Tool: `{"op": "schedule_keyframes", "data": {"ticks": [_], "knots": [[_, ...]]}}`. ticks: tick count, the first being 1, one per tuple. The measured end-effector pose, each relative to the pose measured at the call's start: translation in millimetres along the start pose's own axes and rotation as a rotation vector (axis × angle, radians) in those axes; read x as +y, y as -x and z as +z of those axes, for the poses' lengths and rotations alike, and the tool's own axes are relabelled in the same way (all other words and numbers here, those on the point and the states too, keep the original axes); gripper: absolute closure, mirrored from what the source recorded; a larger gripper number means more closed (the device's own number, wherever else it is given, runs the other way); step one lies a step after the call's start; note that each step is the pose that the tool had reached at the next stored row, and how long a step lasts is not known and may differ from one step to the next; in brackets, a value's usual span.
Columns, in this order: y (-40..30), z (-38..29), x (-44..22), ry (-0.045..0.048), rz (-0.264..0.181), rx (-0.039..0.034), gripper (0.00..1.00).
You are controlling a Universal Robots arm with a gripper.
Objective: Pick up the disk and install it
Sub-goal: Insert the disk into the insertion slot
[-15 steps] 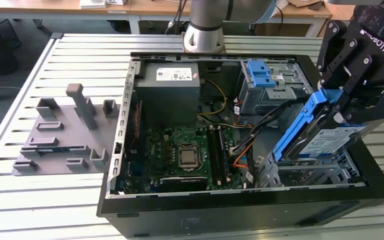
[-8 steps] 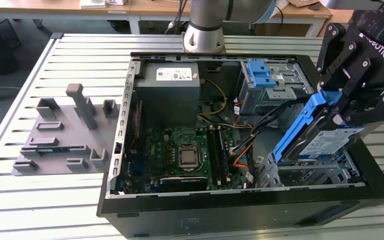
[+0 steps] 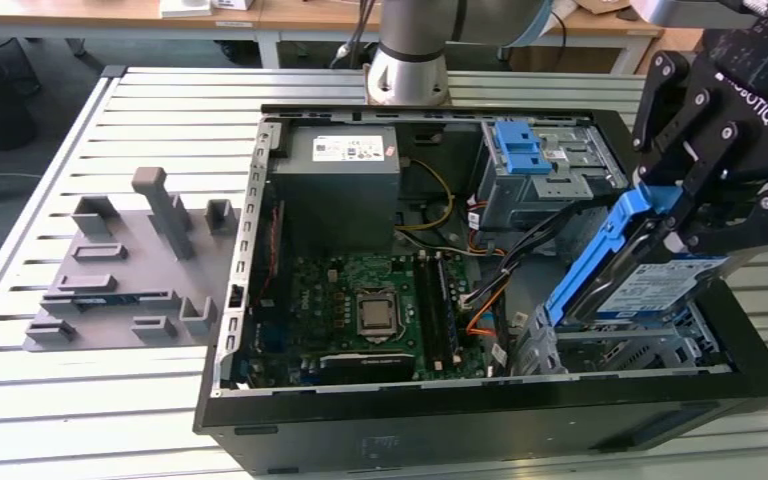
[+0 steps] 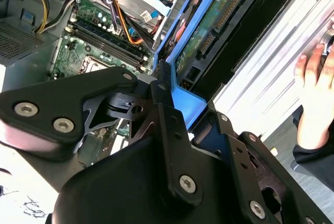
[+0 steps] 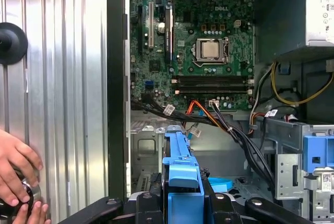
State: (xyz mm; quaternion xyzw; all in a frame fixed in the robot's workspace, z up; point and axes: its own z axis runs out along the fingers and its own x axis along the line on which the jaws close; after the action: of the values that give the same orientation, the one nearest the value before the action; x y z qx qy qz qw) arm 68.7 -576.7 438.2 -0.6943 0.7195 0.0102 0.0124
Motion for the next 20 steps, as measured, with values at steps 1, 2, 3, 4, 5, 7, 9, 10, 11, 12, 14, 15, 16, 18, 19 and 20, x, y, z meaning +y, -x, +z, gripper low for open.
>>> {"op": "schedule_keyframes", "data": {"ticks": [1,2,3,4,5,7,9,10,11,12,14,15,16,18,19,20], "knots": [[0.0,0.3,-0.1,0.0000,0.001,0.0000,0.64],[0.0,0.6,-0.3,0.0000,0.001,0.0000,0.64],[0.0,0.8,-0.4,0.0000,0.002,0.0000,0.64],[0.0,1.0,-0.5,-0.0001,0.003,0.0001,0.64],[0.0,1.2,-0.6,-0.0001,0.004,0.0001,0.64],[0.0,1.9,-0.7,-0.0002,0.005,-0.0001,0.64],[-0.1,2.6,-0.7,-0.0002,0.006,0.0000,0.64],[-0.1,3.0,-0.7,-0.0002,0.006,-0.0001,0.64],[-0.1,3.5,-0.7,-0.0002,0.006,-0.0001,0.64],[-0.1,3.9,-0.7,-0.0002,0.006,0.0000,0.64],[-0.1,4.8,-0.7,-0.0002,0.006,-0.0001,0.64],[-0.1,5.2,-0.7,-0.0002,0.006,0.0000,0.64],[-0.1,5.6,-0.7,-0.0002,0.006,0.0000,0.64],[-0.2,6.2,-0.7,-0.0002,0.006,0.0000,0.64],[-0.2,6.6,-0.7,-0.0002,0.006,0.0000,0.64],[-0.2,7.0,-0.7,-0.0002,0.006,0.0000,0.64]]}}
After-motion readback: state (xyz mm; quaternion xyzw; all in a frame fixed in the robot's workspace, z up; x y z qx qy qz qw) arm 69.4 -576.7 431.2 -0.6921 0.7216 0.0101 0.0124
